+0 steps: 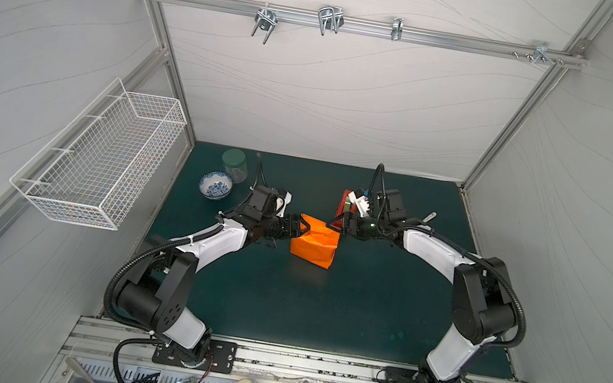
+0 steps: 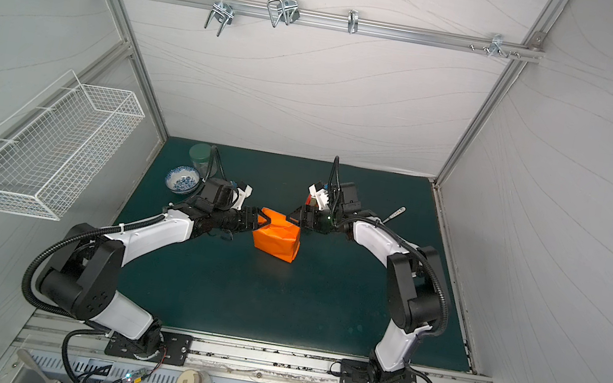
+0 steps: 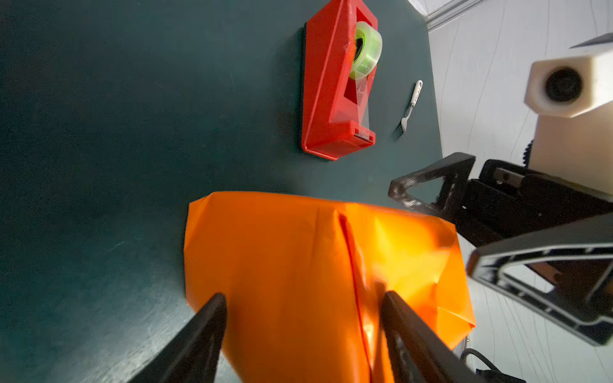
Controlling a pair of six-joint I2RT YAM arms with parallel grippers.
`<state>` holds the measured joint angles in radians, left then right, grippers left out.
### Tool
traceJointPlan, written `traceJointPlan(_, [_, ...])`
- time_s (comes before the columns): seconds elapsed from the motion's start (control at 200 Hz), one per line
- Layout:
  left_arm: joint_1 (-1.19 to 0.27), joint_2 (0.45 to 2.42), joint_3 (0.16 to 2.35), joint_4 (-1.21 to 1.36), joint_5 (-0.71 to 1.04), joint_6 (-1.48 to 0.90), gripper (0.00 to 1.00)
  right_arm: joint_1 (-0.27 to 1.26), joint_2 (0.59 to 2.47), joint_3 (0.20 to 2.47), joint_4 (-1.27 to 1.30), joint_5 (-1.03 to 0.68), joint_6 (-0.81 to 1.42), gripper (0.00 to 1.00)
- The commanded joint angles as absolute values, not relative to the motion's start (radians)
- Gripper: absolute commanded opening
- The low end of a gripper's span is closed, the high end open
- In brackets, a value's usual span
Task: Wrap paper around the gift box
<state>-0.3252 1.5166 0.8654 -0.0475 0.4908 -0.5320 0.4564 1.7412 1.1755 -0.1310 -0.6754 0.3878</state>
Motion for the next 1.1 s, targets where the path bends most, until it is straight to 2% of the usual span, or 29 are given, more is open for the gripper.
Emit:
traceJointPlan(0.0, [-0.330,1.557,0.829,-0.114,0.483,-0.498,0.74,0.419,1.668,1.193,-0.163,-0.690,0.433,0.87])
traceJointPlan(0.245, [-0.328,1.534,0.816,-0.126,0.462,-0.494,0.74,0.312,1.707,1.173,-0.157,-0.637,0.513,0.81])
traceJointPlan(0.635, [-0.315,1.522,0.808,-0.116,0.440,-0.508,0.73,0.302,2.013,1.397,-0.139,-0.712,0.561,0.46])
traceJointPlan(1.095, [-0.313,1.522,0.811,-0.121,0.438,-0.502,0.72,0.316,2.134,1.422,-0.095,-0.773,0.597,0.30])
